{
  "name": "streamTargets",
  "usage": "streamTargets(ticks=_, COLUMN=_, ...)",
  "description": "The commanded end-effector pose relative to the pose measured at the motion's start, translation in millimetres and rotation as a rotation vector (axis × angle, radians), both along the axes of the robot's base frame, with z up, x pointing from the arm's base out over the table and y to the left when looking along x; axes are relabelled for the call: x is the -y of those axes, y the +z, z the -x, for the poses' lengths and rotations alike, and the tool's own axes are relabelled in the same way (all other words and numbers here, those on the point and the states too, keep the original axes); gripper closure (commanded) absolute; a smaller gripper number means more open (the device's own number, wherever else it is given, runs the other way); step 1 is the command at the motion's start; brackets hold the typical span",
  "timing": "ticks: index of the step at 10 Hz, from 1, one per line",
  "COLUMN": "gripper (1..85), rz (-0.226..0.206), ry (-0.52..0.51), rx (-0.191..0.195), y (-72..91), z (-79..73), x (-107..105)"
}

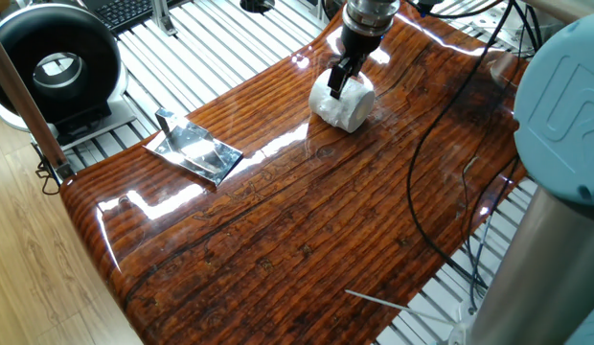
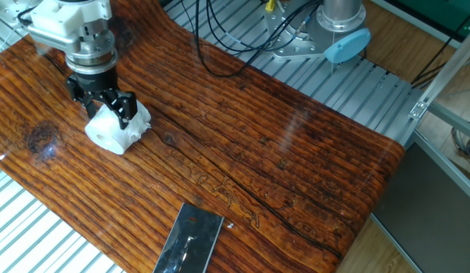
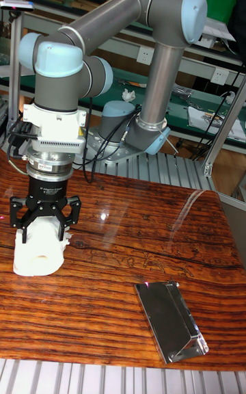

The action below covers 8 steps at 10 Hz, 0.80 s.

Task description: Put the toilet paper on its holder

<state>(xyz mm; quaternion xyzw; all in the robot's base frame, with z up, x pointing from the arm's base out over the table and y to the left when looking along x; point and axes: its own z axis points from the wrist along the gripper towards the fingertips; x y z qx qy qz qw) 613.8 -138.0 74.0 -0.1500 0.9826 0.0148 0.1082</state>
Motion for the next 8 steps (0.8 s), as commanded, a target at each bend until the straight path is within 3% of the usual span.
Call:
streamTargets(ticks=1, gripper=16.0, rz=-0.021, ry=0.004, rx=0.027, y=-4.2, z=-4.6, x=-1.7)
streamTargets(ticks=4, gripper=19.3, rz=-0.028, ry=0.004, rx=0.042, y=-6.4, z=-7.1, x=-2.3)
streamTargets(ticks=7, gripper=44.3, rz=-0.003, ry=-0.04, rx=0.048, y=-4.6, z=-8.7, x=6.5)
streamTargets(ticks=8, gripper=48.0, rz=0.0, ry=-0.046, rx=0.044, y=-1.7, z=-7.7, x=7.6)
